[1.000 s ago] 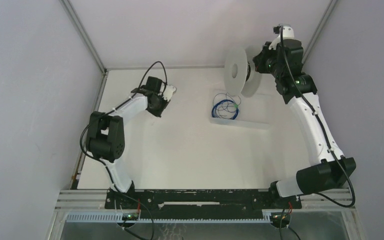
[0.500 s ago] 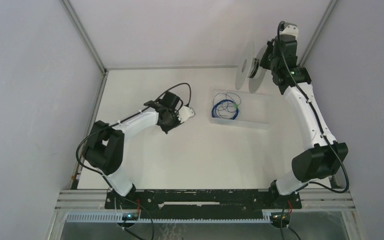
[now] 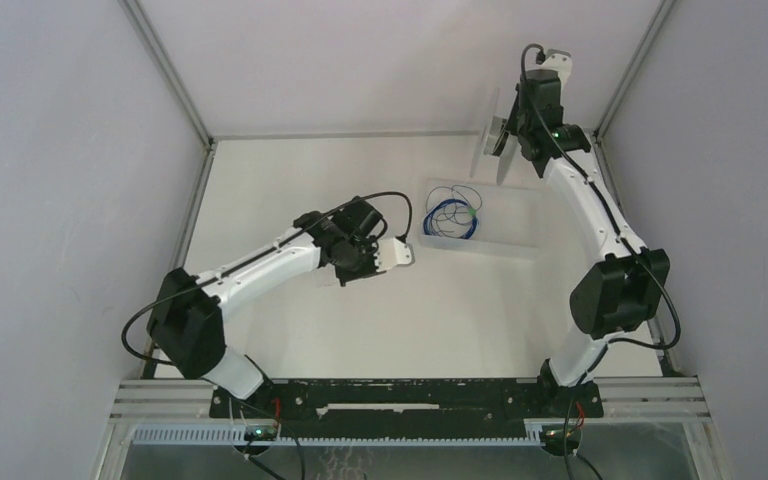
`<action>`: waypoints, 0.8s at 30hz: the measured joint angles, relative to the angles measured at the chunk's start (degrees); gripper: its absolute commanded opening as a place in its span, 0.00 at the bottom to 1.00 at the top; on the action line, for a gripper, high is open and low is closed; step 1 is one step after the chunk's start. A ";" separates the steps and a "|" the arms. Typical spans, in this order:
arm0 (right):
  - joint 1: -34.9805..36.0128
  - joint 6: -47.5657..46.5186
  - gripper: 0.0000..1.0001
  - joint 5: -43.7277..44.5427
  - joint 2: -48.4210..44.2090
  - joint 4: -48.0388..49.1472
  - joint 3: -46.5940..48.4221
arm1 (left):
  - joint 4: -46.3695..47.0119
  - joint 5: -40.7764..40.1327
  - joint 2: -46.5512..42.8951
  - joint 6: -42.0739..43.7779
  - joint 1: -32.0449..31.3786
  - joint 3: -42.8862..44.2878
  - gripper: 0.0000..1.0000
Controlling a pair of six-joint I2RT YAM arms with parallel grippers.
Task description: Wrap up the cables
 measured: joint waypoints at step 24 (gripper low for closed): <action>13.40 -10.10 0.00 3.26 2.69 9.44 -7.34 | -8.66 23.61 -2.95 -4.07 -1.33 29.75 0.00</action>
